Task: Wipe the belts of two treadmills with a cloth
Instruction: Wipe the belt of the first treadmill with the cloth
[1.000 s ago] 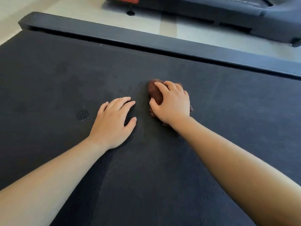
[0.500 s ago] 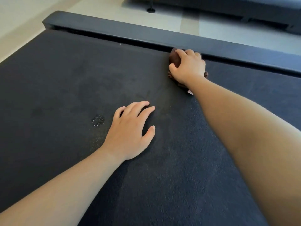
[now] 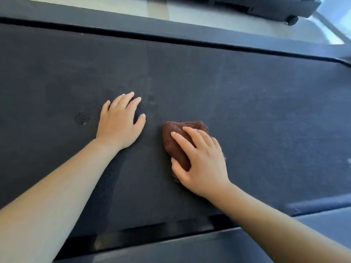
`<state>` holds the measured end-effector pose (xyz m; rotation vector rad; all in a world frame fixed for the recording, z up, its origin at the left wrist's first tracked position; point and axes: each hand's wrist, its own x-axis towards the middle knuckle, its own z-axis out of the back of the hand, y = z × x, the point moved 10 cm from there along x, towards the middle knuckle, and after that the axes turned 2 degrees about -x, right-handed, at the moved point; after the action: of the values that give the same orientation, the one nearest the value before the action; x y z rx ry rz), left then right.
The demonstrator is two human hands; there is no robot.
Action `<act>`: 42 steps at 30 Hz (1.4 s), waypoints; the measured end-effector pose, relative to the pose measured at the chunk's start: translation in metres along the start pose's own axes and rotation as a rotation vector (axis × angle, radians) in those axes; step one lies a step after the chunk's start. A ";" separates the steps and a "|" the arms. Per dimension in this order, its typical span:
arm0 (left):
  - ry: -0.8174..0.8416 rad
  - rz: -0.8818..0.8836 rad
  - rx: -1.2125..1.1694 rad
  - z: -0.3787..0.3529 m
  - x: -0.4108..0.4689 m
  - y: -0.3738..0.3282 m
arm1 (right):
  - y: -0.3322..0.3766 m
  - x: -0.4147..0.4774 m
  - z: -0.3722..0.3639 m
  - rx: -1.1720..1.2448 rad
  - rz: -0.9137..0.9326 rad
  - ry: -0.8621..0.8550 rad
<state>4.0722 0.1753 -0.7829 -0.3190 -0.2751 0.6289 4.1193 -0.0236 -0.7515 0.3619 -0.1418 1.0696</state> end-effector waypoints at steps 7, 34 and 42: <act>0.030 0.010 0.009 0.002 -0.030 -0.008 | 0.017 -0.052 0.016 0.034 0.046 0.004; 0.159 -0.095 0.103 0.024 -0.118 -0.003 | 0.033 -0.006 -0.008 0.045 0.143 0.093; 0.165 -0.232 0.086 0.037 -0.100 0.030 | 0.066 -0.016 -0.006 0.064 0.185 0.059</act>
<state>3.9666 0.1445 -0.7759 -0.2496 -0.1237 0.3818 4.0530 -0.0065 -0.7473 0.3803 -0.0898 1.2690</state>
